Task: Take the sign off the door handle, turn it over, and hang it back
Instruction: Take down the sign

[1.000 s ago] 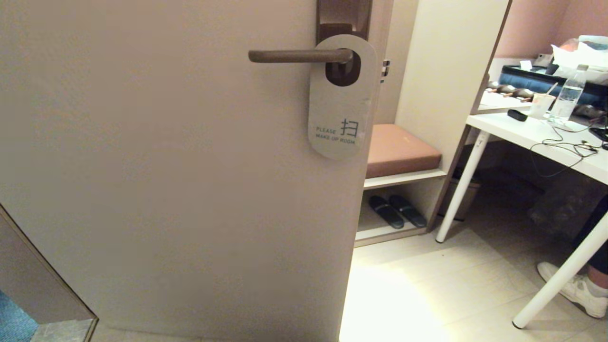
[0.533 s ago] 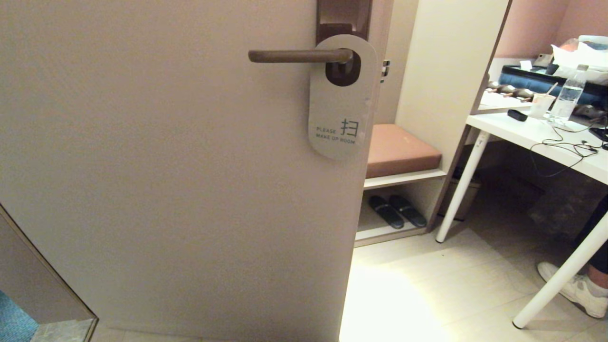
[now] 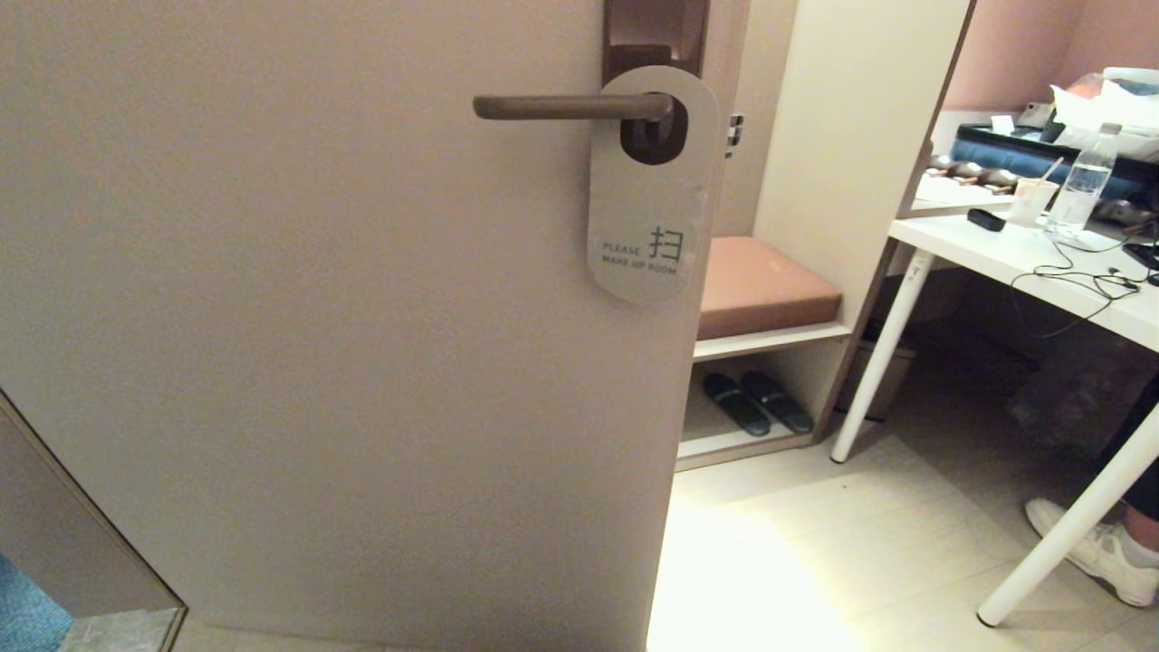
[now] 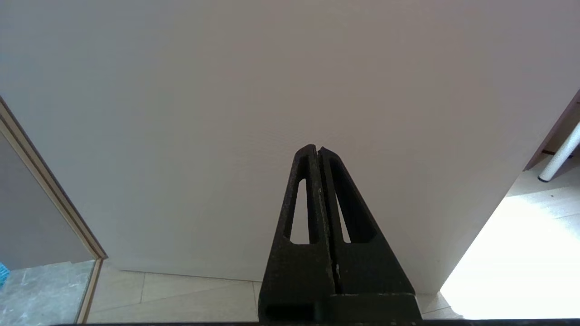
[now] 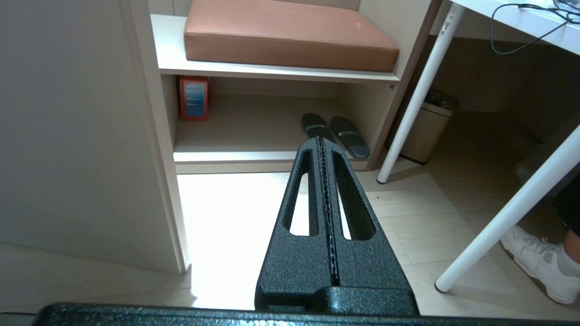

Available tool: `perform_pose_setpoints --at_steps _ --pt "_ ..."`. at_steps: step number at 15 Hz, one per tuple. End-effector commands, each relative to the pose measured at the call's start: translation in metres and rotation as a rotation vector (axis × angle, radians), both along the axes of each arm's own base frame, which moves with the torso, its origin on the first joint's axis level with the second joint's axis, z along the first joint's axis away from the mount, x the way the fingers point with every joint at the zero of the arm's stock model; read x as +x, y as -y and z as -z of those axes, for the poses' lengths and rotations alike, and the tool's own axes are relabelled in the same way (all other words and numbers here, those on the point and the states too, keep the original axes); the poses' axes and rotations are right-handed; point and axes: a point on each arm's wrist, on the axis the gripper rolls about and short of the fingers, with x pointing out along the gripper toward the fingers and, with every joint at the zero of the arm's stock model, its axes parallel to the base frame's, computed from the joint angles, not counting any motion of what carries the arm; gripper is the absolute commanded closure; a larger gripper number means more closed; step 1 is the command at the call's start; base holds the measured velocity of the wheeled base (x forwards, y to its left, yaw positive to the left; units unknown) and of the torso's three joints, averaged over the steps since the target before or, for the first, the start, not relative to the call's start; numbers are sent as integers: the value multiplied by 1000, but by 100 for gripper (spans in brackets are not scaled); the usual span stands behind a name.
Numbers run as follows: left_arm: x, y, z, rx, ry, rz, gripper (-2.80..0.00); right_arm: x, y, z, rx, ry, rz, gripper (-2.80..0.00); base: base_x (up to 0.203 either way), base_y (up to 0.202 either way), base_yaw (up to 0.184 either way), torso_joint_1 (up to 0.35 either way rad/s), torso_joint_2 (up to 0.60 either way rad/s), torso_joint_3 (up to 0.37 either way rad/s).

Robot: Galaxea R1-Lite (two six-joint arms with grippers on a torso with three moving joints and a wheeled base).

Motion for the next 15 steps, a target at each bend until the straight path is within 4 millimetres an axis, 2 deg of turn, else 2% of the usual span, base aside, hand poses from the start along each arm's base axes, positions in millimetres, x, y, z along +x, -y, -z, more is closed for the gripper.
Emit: perform_pose_setpoints --at_steps 1,6,8,11,15 --pt "0 0 0 -1 1 0 0 0 0 0 -1 0 -1 0 0 0 0 0 0 0" --pt "0 0 0 -1 1 0 0 1 0 -1 2 -5 -1 0 0 0 0 0 0 0" --pt "0 0 0 -1 1 0 0 5 0 -14 3 -40 -13 0 0 0 0 0 0 0" --pt "0 0 0 -1 1 0 0 20 -1 -56 15 -98 -43 0 0 0 0 0 0 0" --pt "0 0 0 -1 1 0 0 67 1 -148 41 -105 24 0 0 0 0 0 0 0"
